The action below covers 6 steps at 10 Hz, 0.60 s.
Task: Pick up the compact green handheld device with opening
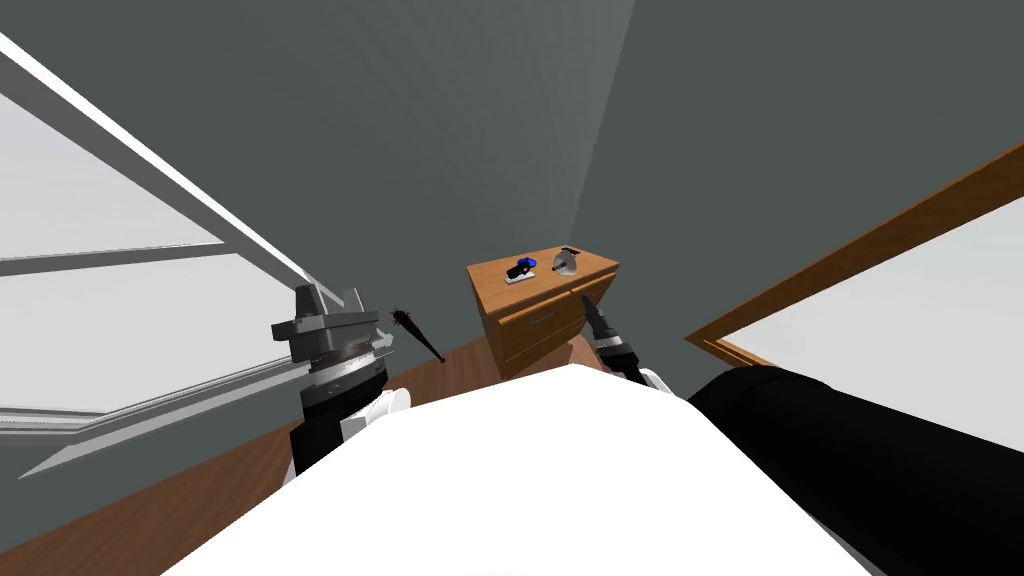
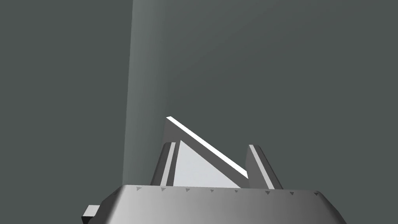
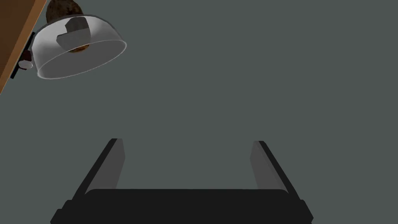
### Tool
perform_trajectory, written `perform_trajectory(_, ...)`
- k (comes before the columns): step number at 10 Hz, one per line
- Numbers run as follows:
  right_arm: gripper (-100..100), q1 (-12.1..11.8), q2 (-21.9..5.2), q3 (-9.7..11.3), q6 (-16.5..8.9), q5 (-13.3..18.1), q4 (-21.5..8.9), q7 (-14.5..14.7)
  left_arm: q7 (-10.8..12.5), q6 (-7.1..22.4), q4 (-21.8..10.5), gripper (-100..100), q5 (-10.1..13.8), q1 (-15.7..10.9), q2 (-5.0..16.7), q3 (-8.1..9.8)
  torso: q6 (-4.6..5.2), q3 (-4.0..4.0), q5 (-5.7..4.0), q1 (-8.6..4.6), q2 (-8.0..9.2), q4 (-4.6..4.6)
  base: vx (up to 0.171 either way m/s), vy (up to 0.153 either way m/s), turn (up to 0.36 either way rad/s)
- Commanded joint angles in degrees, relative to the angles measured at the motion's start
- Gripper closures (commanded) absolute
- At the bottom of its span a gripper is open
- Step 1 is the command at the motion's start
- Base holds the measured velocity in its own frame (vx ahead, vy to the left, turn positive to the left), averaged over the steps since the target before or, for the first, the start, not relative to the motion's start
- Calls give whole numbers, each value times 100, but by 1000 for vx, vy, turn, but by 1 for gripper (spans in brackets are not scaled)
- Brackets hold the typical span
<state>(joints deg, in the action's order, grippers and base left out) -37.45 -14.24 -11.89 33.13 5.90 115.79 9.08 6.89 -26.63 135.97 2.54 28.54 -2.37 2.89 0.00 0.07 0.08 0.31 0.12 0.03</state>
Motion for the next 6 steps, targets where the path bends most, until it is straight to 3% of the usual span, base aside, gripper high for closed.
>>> perform_trajectory(1,-100,-286,-286,-246,31,91,-220,89,0,0,0,0,0,0,0,0,0,0,0,0,0,0,-33,101,182)
perform_trajectory(2,-100,-293,-338,-246,31,91,-220,89,0,0,0,0,0,-1,0,0,-1,3,1,2,5,1,-26,86,85)
perform_trajectory(3,-100,-552,-574,-474,92,175,-440,163,0,0,0,0,0,0,0,0,0,2,0,-1,3,1,-23,106,261)
perform_trajectory(4,-100,-552,-608,-474,92,175,-446,163,0,0,0,0,0,-1,0,-1,-3,1,0,2,2,0,-12,74,68)
perform_trajectory(5,-100,-754,-853,-716,162,268,-683,238,0,0,0,0,0,0,0,0,2,0,0,-5,0,0,-19,82,174)
perform_trajectory(6,-100,-826,-888,-716,162,268,-683,238,0,0,0,0,0,0,0,0,-2,1,-1,-5,1,0,-8,68,103)
